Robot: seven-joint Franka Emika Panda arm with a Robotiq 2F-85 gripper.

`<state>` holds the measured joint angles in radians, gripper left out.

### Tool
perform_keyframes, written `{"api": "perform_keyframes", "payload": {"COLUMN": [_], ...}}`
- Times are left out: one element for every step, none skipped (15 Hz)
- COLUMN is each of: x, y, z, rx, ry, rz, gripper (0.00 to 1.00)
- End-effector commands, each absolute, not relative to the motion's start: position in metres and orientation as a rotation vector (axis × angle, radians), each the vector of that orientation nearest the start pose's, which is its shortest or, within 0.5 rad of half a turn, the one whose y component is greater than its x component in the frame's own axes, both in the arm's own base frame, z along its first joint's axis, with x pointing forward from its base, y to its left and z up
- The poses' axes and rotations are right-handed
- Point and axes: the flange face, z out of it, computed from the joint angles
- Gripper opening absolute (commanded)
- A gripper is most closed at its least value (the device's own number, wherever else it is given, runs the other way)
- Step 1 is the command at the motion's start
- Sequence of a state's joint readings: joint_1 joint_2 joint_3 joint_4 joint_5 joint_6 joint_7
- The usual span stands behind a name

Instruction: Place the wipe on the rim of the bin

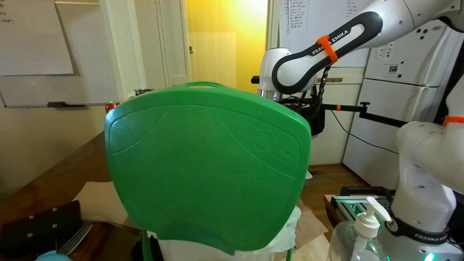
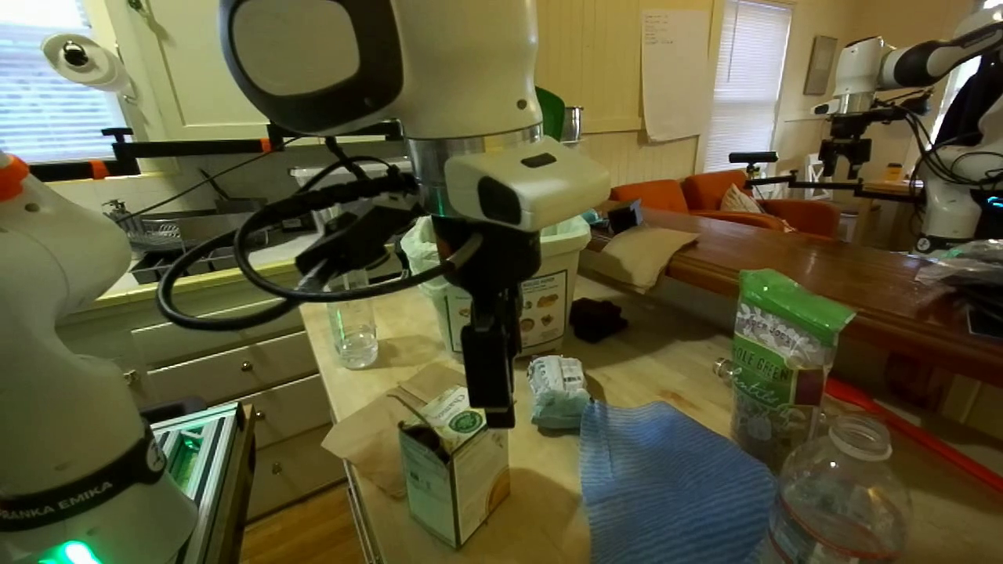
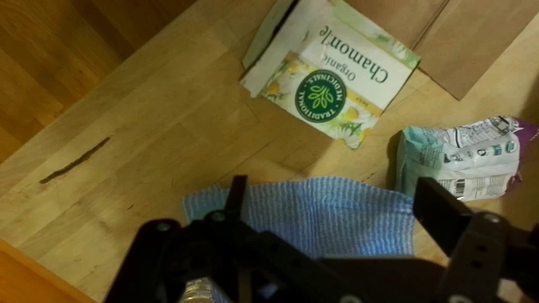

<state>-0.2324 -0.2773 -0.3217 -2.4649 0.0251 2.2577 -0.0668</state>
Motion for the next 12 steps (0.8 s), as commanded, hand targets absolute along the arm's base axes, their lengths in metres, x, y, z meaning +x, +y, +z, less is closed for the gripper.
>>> {"api": "perform_keyframes", "payload": {"x": [0.383, 0.384, 0.384, 0.384, 0.383, 0.384, 0.386, 0.389, 0.39, 0.39, 0.391, 0.39], "y": [-0.236, -0.235, -0.234, -0.234, -0.233, -0.232, -0.232, -0.236, -0.237, -0.241, -0.243, -0.248], "z": [0.399, 0.401, 0.402, 0.402, 0.402, 0.398, 0.395, 0.391, 0.389, 0.384, 0.38, 0.375], "rx": [-2.963, -2.964, -2.965, -2.965, -2.989, -3.012, -3.023, -3.019, -3.022, -3.019, -3.016, -3.017], "ry": [0.743, 0.739, 0.737, 0.737, 0.734, 0.741, 0.743, 0.76, 0.764, 0.77, 0.764, 0.773], "rz": [-0.132, -0.137, -0.142, -0.143, -0.177, -0.187, -0.215, -0.252, -0.276, -0.312, -0.323, -0.339], "gripper": [1.0, 1.0, 1.0, 1.0, 1.0, 1.0, 1.0, 1.0, 1.0, 1.0, 1.0, 1.0]}}
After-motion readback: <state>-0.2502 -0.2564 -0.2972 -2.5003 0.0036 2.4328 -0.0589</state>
